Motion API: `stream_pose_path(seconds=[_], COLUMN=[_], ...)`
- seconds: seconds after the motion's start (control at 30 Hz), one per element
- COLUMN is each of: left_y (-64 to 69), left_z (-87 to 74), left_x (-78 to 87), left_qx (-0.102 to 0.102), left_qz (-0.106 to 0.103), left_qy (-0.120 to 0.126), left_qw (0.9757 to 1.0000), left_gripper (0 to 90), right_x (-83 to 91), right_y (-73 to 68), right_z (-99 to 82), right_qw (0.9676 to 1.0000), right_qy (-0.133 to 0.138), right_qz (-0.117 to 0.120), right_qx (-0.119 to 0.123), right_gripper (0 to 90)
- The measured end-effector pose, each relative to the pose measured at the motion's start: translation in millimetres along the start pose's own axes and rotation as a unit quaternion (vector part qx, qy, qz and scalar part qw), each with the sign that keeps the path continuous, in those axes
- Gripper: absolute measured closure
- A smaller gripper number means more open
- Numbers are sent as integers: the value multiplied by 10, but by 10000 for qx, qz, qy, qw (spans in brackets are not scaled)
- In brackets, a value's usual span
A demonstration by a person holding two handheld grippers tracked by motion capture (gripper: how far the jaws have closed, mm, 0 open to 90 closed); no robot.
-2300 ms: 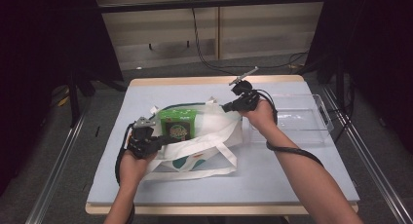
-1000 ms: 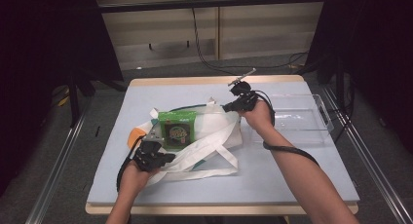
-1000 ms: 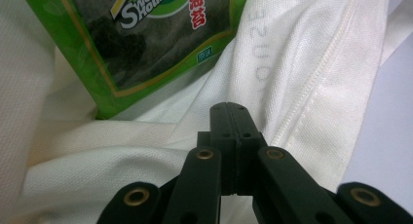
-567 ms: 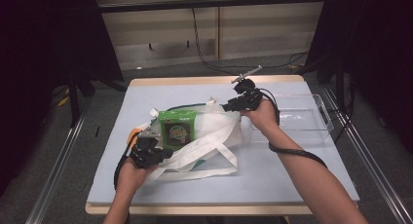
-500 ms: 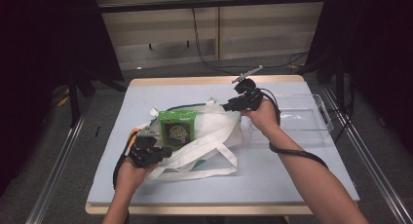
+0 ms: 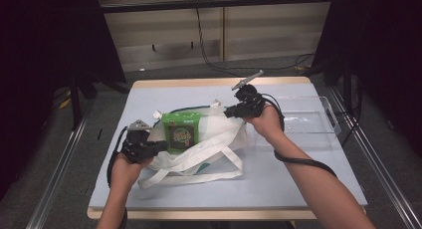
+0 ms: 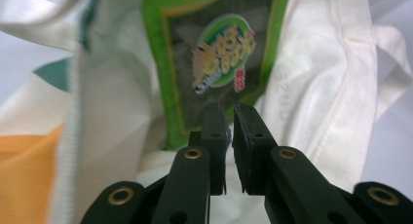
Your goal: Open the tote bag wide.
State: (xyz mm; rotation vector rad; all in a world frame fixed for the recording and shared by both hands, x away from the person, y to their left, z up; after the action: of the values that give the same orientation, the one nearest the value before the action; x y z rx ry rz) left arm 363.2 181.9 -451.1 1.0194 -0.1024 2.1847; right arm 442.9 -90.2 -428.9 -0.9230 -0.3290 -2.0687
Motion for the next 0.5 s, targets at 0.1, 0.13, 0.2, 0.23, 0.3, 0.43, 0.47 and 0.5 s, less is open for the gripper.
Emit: stream_pose_path(seconds=[0.1, 0.13, 0.2, 0.23, 0.3, 0.43, 0.47, 0.5], left_y=[-30, -45, -57, -75, -75, -85, -86, -82], left_z=[31, 47, 56, 63, 69, 77, 73, 78], left_x=[7, -4, -5, -4, -16, -18, -11, -16], left_qx=[-57, -13, -35, -57, -20, -25, -69, -44], left_qz=[94, 198, 235, 309, 306, 330, 324, 301], left_qy=[-129, -92, -204, -200, -179, -208, -280, -245], left_qw=[9999, 9998, 9995, 9993, 9994, 9992, 9991, 9992], left_gripper=[870, 872, 883, 883, 889, 900, 900, 900], right_x=[-51, -66, -89, -102, -127, -174, -181, -189], right_y=[-60, -79, -111, -124, -152, -189, -202, -205], right_z=[-29, -39, -50, -58, -75, -115, -124, -129], right_qw=[9999, 9999, 9998, 9997, 9996, 9993, 9993, 9992], right_qy=[-43, -60, -55, -69, -66, -115, -116, -117], right_qz=[124, 148, 201, 219, 275, 343, 361, 369], right_qx=[58, 64, 54, 90, 70, 85, 54, 87], right_gripper=[832, 839, 855, 859, 869, 888, 891, 891])
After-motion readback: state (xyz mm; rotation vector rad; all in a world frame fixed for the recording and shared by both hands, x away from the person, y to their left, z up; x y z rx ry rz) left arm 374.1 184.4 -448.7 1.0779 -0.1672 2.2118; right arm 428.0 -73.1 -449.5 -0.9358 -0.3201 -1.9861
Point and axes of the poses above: each handheld gripper's, and its own axes: x roughly backward along the jaws, z roughly out of its top, y roughly to its right, the point moved 7 cm from there along -x, roughly forward along the jaws, and after that the axes turned 4 degrees about x, right-handed, at the moved point
